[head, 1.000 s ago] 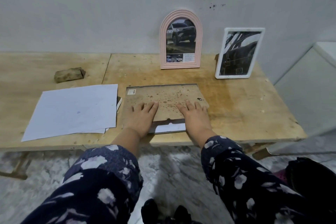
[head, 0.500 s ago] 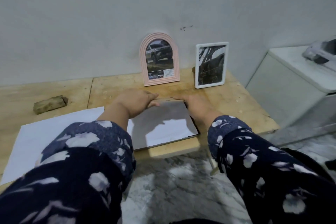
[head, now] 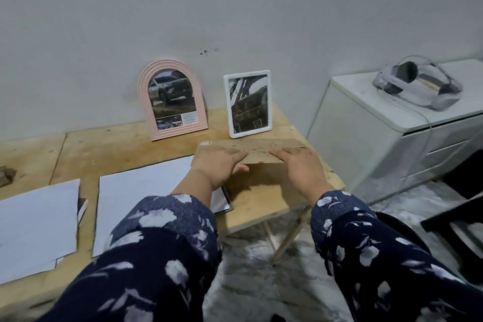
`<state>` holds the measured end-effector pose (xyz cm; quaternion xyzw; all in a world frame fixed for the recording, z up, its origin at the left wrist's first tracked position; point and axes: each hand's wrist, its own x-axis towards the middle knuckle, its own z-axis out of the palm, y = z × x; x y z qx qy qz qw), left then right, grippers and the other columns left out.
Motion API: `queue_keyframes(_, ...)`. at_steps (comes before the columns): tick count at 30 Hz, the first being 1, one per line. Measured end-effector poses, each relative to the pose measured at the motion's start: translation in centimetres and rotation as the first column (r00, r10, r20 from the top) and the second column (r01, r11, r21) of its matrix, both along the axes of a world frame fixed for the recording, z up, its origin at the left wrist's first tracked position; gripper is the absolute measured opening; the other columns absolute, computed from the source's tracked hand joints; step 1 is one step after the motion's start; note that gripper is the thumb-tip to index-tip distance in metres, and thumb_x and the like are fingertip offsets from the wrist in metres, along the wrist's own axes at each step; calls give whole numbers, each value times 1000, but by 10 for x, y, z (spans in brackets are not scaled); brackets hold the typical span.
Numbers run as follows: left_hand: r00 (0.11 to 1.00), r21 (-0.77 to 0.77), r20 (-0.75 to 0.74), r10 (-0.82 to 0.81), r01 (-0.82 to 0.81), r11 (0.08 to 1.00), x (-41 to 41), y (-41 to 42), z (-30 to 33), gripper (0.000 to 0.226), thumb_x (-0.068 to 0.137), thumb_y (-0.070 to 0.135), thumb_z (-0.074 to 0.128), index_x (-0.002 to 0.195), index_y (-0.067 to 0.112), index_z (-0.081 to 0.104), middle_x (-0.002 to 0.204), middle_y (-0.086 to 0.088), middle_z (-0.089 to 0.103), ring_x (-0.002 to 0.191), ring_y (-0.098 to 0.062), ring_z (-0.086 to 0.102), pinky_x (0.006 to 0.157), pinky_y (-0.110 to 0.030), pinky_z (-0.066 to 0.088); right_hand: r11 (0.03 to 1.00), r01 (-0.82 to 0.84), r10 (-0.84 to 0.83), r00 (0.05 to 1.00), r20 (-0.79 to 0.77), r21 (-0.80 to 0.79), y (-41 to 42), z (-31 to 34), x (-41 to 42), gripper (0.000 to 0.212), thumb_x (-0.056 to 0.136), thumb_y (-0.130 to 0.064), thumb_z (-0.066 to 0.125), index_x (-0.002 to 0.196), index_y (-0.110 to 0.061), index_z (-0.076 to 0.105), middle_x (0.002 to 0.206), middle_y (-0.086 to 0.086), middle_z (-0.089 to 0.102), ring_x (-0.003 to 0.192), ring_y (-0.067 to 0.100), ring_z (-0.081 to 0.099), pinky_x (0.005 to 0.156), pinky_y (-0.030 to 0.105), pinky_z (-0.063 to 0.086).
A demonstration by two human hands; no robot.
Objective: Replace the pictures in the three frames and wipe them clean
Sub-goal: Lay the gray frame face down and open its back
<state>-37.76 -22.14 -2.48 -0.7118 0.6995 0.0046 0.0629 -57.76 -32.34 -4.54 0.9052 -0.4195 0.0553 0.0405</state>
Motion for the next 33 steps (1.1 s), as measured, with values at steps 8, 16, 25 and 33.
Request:
queue_keyframes(8, 984, 102, -92, 153, -143, 984, -71, -69, -48, 58, 99, 56, 15, 153, 36, 9, 160, 7, 18, 146, -20, 20, 115, -48, 24, 998, -23, 29, 994, -109, 60, -75, -32, -56, 73, 84, -6, 55, 144, -40, 31, 145, -4, 42, 133, 24, 36, 111, 49, 25)
queue_keyframes(16, 955, 232, -141, 261, -225, 946, -100, -83, -85, 71, 93, 63, 30, 154, 35, 4, 162, 6, 3, 148, -20, 5, 116, -47, 19, 950, -66, 141, 963, -231, 305, -111, -70, -73, 83, 86, 4, 39, 151, -39, 10, 160, 0, 11, 147, 27, 8, 117, 53, 13)
queue_keyframes(25, 966, 323, -52, 254, -224, 920, -102, -95, -91, 90, 84, 57, 61, 152, 37, 6, 158, 3, 10, 142, -26, 16, 110, -48, 27, 913, -82, 184, 957, -224, 399, -117, -82, -77, 93, 82, 10, 46, 151, -41, 10, 162, -1, 1, 148, 27, 1, 117, 53, 8)
queue_keyframes(33, 926, 432, -121, 358, -275, 859, -110, -94, -99, 83, 88, 42, 59, 151, 39, 4, 159, 7, 1, 142, -27, 10, 108, -54, 30, 916, -75, 189, 947, -260, 395, -113, -89, -77, 92, 83, 8, 49, 151, -40, 9, 161, 1, 1, 148, 28, 0, 115, 56, 12)
